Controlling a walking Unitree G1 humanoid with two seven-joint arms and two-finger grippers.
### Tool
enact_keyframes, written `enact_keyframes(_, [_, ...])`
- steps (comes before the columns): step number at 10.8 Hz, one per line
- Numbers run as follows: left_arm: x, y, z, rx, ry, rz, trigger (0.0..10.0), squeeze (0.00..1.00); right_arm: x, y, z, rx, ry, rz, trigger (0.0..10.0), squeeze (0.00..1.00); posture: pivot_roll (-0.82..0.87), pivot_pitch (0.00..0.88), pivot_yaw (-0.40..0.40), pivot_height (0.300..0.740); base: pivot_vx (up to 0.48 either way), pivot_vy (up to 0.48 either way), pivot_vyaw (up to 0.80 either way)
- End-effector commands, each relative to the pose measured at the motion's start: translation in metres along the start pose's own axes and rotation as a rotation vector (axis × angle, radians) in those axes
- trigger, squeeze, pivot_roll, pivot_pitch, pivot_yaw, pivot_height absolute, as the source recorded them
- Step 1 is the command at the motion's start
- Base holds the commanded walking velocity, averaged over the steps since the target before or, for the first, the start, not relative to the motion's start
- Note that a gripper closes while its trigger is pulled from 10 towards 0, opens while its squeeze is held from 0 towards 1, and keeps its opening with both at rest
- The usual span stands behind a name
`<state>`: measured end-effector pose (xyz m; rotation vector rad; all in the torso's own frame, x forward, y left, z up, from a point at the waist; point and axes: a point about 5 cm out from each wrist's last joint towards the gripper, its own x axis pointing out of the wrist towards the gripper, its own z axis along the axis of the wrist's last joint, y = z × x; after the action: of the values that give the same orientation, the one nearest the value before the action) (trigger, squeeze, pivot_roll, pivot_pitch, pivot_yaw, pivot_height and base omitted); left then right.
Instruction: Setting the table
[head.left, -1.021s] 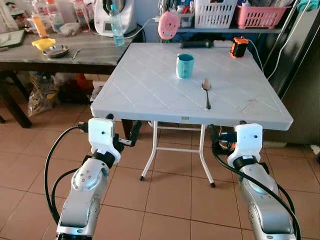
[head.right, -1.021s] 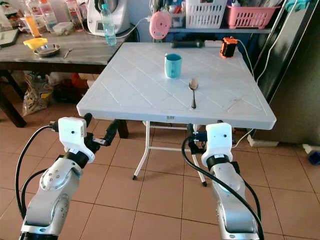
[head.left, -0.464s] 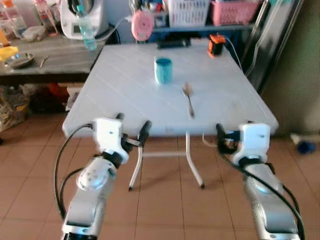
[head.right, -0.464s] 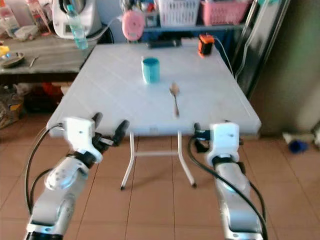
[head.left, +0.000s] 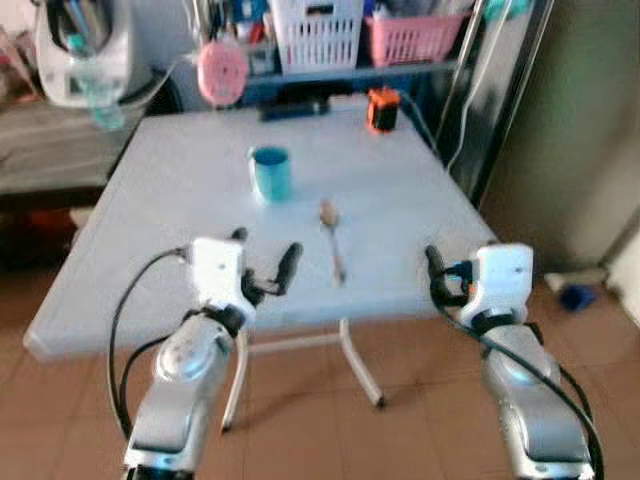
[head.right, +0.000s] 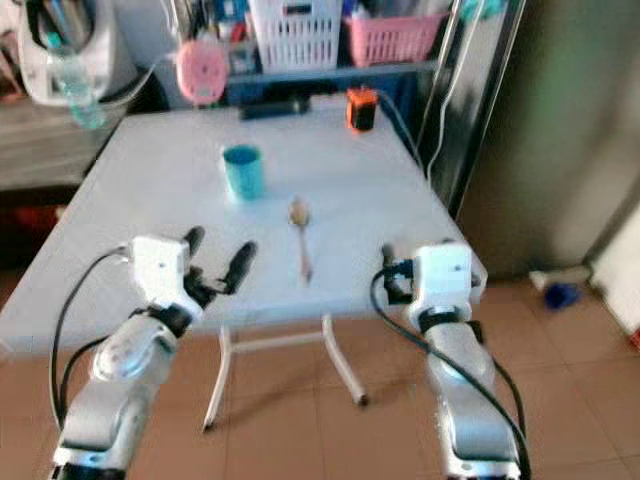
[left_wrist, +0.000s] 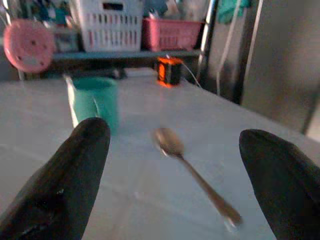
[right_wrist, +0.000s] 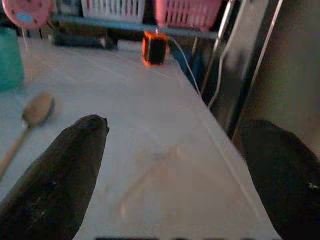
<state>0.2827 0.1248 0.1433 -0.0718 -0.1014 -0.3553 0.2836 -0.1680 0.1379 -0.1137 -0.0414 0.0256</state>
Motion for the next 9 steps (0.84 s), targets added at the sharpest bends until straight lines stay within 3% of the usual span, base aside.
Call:
enact_keyframes(1, [-0.0038,0.0108,0.0022,0.010,0.005,0.037,10.0,0.00,0.0027,0.0105,0.0050,0.014,-0.021,0.030,10.0,0.16,0.03,0.010,0.039,0.740,0.000,0.000,0.00])
enact_keyframes(6, [-0.0051,0.0183,-0.0024,0.014,0.046,0.075,10.0,0.00,0.0026,0.0140,0.0043,0.026,-0.020,0.036,10.0,0.16,0.03,0.012,0.040,0.740,0.000,0.000,0.00])
enact_keyframes(9, [-0.0046,0.0167,-0.0032,0.012,0.053,0.071,10.0,0.00,0.0013,0.0129,0.0041,0.027,-0.017,0.030,10.0,0.15,0.02,0.017,0.044,0.740,0.000,0.298,0.00])
